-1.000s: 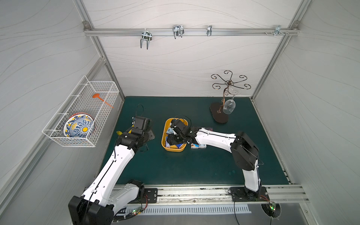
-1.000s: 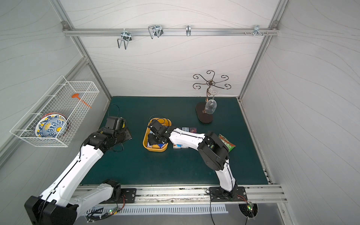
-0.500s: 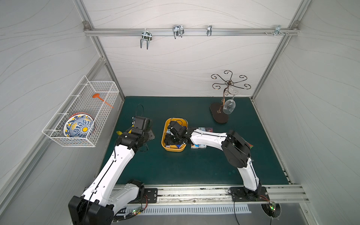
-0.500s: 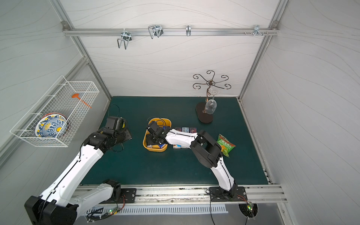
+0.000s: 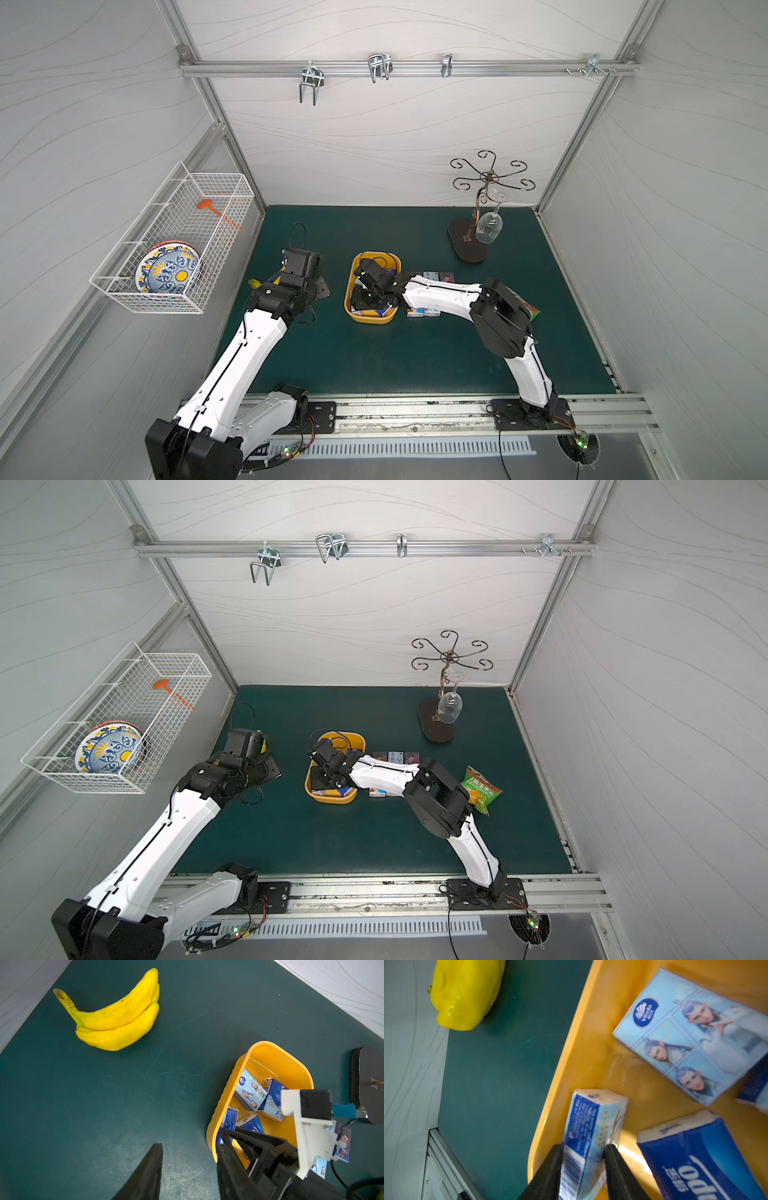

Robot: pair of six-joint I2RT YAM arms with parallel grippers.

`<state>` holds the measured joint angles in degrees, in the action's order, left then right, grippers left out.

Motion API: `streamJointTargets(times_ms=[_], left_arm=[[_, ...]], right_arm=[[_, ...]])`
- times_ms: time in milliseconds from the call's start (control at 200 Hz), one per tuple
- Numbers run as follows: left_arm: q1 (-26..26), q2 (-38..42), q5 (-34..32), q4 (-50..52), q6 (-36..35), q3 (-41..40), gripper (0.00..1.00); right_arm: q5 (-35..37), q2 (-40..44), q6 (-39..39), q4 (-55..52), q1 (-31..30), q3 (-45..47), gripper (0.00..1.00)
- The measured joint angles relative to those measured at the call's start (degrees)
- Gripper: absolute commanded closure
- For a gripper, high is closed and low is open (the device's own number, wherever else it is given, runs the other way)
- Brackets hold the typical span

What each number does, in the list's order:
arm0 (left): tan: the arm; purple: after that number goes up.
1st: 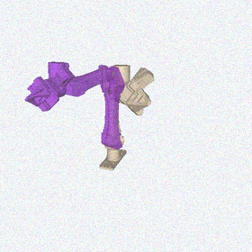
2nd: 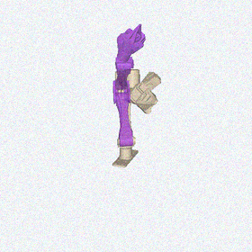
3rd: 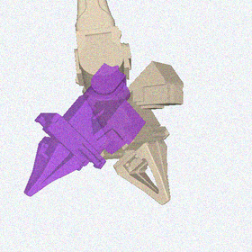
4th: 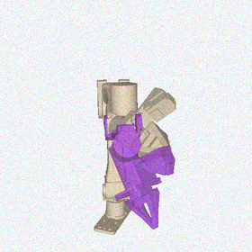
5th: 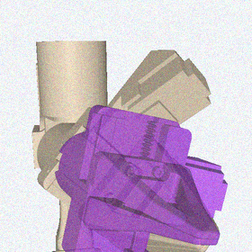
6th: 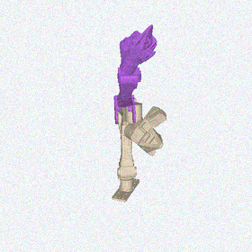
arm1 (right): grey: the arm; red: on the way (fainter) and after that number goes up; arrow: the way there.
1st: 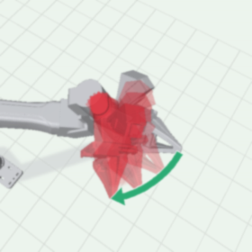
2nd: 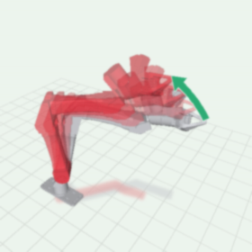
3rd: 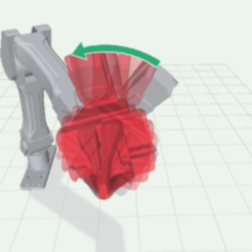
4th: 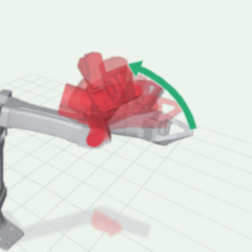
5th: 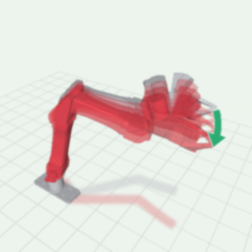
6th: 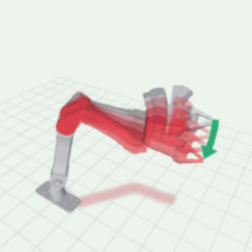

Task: Take the pocket tissues out of the storage box
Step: Pick up the pocket tissues from the storage box.

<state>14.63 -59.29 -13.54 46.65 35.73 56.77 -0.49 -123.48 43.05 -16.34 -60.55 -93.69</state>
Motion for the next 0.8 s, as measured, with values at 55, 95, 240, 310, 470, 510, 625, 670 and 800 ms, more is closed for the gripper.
streamJointTargets(times_ms=[55,95,240,310,470,510,625,670,800], left_arm=[[0.0,0.0,0.0,0.0,0.0,0.0,0.54],[0.0,0.0,0.0,0.0,0.0,0.0,0.54],[0.0,0.0,0.0,0.0,-0.1,0.0,0.54],[0.0,0.0,0.0,0.0,-0.2,0.0,0.54],[0.0,0.0,0.0,0.0,-0.2,0.0,0.54],[0.0,0.0,0.0,0.0,-0.2,0.0,0.53],[0.0,0.1,0.0,0.0,-0.2,0.0,0.54],[0.0,0.1,0.0,0.0,-0.2,0.0,0.54],[0.0,0.1,0.0,0.0,-0.2,0.0,0.54]], right_arm=[[0.0,-0.5,-0.1,-0.7,0.0,-0.8,0.57],[0.0,-0.9,-0.3,-1.1,0.0,-1.3,0.56],[0.0,-1.9,-0.7,-2.2,0.0,-2.5,0.59],[0.0,-2.2,-0.7,-2.4,0.0,-2.8,0.63],[0.0,-2.1,-0.2,-2.2,0.0,-2.4,0.74],[-0.1,-2.0,-0.1,-1.6,0.1,-1.9,0.75],[-0.2,-0.2,0.7,1.5,0.4,1.6,0.77],[-0.2,0.9,0.8,2.7,0.6,3.3,0.77],[-0.2,3.3,1.1,4.1,1.0,6.6,0.77]])
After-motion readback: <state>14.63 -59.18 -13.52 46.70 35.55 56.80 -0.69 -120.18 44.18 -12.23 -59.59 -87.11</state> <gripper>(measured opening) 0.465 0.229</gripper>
